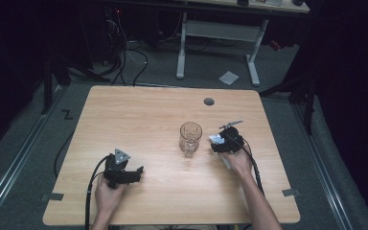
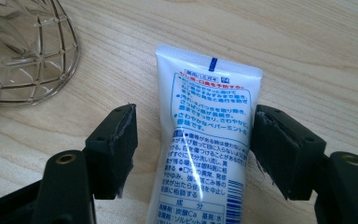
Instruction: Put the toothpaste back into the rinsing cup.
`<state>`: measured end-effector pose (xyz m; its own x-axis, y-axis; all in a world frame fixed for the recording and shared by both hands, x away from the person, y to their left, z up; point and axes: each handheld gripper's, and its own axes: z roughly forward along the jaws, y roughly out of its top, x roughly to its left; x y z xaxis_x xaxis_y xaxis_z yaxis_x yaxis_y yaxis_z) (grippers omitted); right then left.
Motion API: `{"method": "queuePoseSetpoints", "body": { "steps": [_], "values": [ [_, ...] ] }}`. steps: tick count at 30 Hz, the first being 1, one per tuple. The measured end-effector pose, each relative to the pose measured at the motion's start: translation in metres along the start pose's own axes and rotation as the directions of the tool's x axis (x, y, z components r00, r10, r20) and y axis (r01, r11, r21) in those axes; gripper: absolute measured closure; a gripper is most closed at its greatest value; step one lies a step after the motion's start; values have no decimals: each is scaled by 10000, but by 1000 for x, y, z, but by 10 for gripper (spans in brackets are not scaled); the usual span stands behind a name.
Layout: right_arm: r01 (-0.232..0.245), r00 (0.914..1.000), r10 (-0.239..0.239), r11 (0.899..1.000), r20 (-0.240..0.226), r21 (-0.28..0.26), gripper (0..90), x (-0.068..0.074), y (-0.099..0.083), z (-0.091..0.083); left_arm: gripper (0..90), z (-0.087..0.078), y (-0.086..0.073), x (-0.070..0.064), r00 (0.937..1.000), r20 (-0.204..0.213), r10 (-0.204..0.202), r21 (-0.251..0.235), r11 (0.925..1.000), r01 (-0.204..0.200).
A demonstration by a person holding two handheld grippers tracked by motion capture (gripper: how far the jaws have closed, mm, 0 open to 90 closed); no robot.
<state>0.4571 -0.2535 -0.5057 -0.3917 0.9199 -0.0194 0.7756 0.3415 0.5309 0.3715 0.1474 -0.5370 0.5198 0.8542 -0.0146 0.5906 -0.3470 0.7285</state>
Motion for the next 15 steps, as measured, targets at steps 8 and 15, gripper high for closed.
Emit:
{"method": "queuePoseSetpoints", "body": {
  "steps": [8, 15],
  "values": [
    [-56, 9999, 54, 9998, 86, 175, 338, -1, 0, 5, 151, 0, 0, 0, 10000, -1, 0, -2, 10000, 0],
    [-112, 9999, 112, 9998, 7, 137, 368, -3, -1, 4, 151, 0, 0, 0, 10000, -1, -2, 0, 10000, 2]
  ]
}}
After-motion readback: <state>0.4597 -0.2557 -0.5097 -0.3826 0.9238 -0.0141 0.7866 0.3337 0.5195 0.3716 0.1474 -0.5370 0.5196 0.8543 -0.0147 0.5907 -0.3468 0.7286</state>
